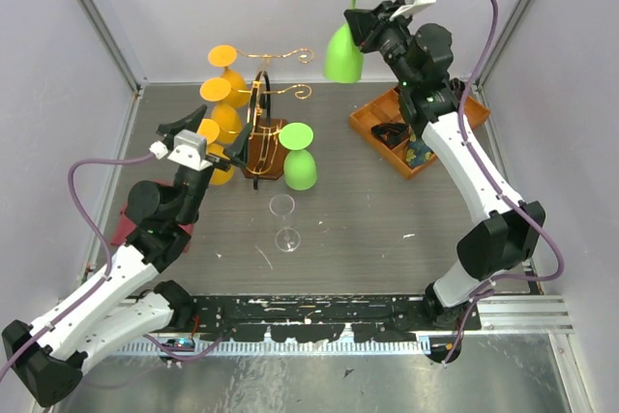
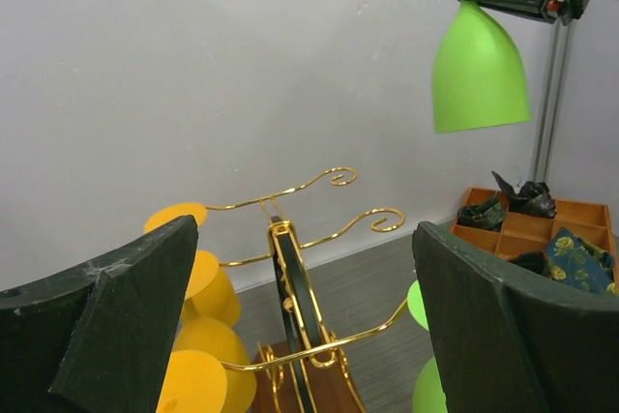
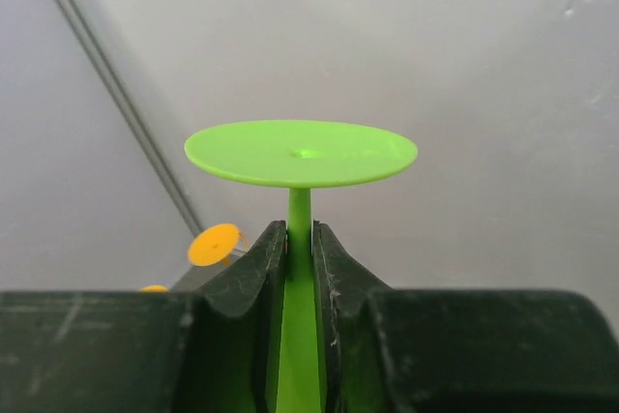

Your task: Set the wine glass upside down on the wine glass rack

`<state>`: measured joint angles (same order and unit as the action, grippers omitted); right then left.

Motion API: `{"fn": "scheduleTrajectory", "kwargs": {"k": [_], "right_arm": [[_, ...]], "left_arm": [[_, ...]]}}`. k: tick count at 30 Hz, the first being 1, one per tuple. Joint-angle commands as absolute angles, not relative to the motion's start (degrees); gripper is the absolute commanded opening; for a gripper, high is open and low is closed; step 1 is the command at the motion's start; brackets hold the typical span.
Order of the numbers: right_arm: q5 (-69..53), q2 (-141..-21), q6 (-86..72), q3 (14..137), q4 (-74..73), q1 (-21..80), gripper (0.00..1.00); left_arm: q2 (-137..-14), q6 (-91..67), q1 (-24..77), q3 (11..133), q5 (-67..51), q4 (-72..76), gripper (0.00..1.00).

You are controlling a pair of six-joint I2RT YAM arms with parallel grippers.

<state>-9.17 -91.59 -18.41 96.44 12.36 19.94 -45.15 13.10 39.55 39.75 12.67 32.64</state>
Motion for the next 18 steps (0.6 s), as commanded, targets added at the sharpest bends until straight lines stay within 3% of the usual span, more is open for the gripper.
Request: {"fn": "scheduleTrajectory", "kwargs": {"k": [1,8,18], "right_arm": [[-10.17,-92.83,-11.95,92.74,21.04,15.71,0.01],[-20.46,-98.25,-4.02,80.46,38.07,12.06,0.01],[-30.87,-107.76,-2.32,76.31,59.26,12.16,0.01]], "left_arm": [[-44.47,14.49,39.66,41.97,16.75,28.16,0.98],[-44.77,13.36,39.65,41.40,19.38,27.43,0.98],[-44.79,14.32,39.59,41.68,23.46,25.17,0.98]]}}
